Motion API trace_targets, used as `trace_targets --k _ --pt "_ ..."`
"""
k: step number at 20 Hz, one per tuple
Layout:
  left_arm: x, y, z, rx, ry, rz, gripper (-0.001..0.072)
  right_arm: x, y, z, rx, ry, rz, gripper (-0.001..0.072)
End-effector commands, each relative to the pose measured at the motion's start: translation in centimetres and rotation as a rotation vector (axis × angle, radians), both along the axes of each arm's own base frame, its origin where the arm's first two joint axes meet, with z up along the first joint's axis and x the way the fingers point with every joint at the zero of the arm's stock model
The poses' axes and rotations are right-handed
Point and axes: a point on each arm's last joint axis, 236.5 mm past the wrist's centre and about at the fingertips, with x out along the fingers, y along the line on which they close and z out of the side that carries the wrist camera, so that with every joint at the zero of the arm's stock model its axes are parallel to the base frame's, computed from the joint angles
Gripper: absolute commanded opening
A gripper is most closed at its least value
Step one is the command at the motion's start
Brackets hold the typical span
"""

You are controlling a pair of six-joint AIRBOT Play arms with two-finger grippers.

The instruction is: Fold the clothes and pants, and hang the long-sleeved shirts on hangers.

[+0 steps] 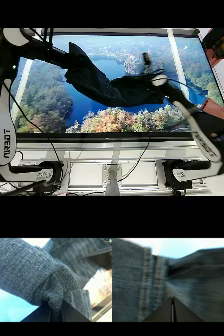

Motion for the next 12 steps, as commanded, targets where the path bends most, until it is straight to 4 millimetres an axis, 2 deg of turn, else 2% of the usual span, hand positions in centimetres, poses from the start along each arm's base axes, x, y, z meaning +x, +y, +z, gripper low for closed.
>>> trace_targets --k 1,3,4,6,8,9,12 --pt "0.2 -0.4 0.0 0.008 -0.01 0.007 0.0036 -2.1 9.9 -3.9 0.019 0.081 0.136 0.0048" --pt "1.0 -0.3 0.4 -0.001 -0.042 0.028 0.0036 -3.5 13.1 -5.5 0.031 0.14 0.181 0.0048" --pt "1.5 -0.4 0.7 -0.009 -0.062 0.039 0.0036 -4.0 13.8 -6.2 0.029 0.158 0.195 0.0048" --pt "2.5 -1.3 1.2 -0.03 -0.106 0.051 0.0036 -4.1 13.6 -6.7 0.023 0.174 0.201 0.0049" --pt "3.6 -2.9 1.5 -0.058 -0.152 0.055 0.0036 -3.5 12.2 -6.2 0.032 0.196 0.194 0.0049" --pt "4.0 -4.3 1.6 -0.087 -0.167 0.05 0.0037 -3.0 10.9 -5.9 0.032 0.209 0.19 0.0049" --pt "4.4 -9.7 0.9 -0.189 -0.169 0.015 0.0036 -1.1 5.1 -4.6 0.022 0.256 0.144 0.0049"
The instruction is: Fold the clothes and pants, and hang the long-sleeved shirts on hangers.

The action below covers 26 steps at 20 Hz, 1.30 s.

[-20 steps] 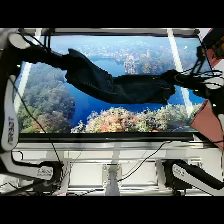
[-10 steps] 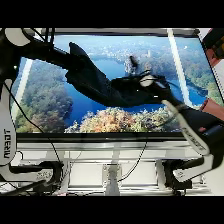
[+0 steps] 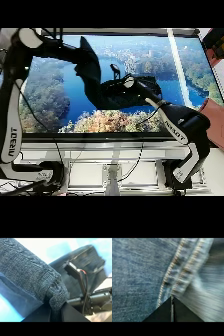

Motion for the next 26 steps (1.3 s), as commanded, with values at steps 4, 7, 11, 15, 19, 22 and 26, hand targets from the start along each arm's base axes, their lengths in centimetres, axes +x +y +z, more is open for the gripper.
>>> trace_targets --k 4,7,11,15,19,22,26 --pt "0.3 -11.8 -4.5 -0.105 -0.015 -0.081 0.0037 2.0 -14.8 4.7 -0.179 -0.011 -0.025 0.0049" --pt "-0.9 -18.1 -7.2 -0.13 -0.049 -0.115 0.0036 1.9 -24.9 8.9 -0.33 -0.066 -0.108 0.005" --pt "-1.4 -25.1 -8.2 -0.215 -0.188 -0.082 0.0037 1.4 -36.0 15.1 -0.398 -0.159 -0.331 0.005" --pt "-1.8 -27.4 -10.5 -0.218 -0.222 -0.074 0.0702 0.2 -41.8 16.4 -0.412 -0.146 -0.454 0.0085" --pt "-0.9 -26.1 -8.3 -0.234 -0.245 -0.055 0.0707 0.8 -43.4 15.9 -0.447 -0.174 -0.45 0.0311" --pt "0.9 -23.5 -5.1 -0.256 -0.281 -0.014 0.0706 1.2 -41.9 13.0 -0.39 -0.109 -0.383 0.0329" --pt "3.2 -19.9 -3.0 -0.258 -0.296 0.037 0.0706 1.9 -33.4 8.3 -0.245 -0.08 -0.086 0.0709"
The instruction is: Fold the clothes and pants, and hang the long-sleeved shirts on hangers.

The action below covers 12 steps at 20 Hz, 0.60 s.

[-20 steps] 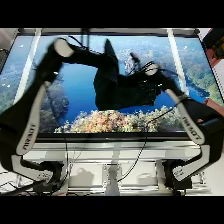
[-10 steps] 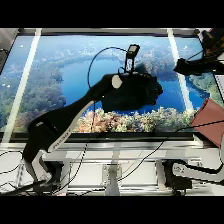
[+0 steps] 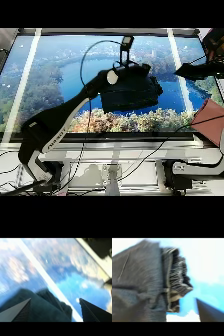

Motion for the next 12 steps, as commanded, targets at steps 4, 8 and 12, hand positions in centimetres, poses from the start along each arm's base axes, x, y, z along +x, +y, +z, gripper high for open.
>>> trace_targets --k 4,8,12 --pt "1.0 3.9 -1.5 0.071 0.096 -0.014 0.0705 2.4 7.5 -6.5 -0.236 -0.024 0.306 0.0702" --pt "0.6 4.8 -3.2 0.112 0.157 -0.042 0.0705 2.9 8.7 -9.1 -0.38 0.021 0.33 0.0695" --pt "0.2 4.7 -3.6 0.121 0.171 -0.053 0.0704 3.5 5.8 -11.0 -0.458 0.133 0.25 0.0688"
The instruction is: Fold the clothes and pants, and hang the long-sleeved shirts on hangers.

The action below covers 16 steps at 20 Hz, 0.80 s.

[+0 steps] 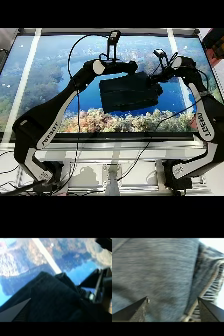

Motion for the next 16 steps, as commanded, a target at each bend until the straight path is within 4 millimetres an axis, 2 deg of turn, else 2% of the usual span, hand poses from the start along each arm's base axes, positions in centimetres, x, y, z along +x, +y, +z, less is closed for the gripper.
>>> trace_targets --k 1,6,10,12,16 --pt "-0.4 0.2 -0.5 0.014 0.023 -0.014 0.0704 0.1 -2.7 -1.9 -0.107 0.095 -0.072 0.0688" --pt "-0.4 0.2 -0.6 0.014 0.024 -0.015 0.0704 0.1 -6.0 -3.0 -0.096 0.23 -0.188 0.0678" --pt "-0.4 0.2 -0.6 0.014 0.024 -0.015 0.0703 -2.3 -8.2 -4.9 0.022 0.411 -0.278 0.0678" --pt "-0.3 0.2 -0.6 0.016 0.023 -0.015 0.0703 -3.2 -6.5 -5.6 0.217 0.498 -0.306 0.0678" --pt "0.4 1.8 -1.7 0.115 -0.017 -0.016 0.0701 -2.1 -1.9 -5.1 0.614 0.564 -0.309 0.0679"
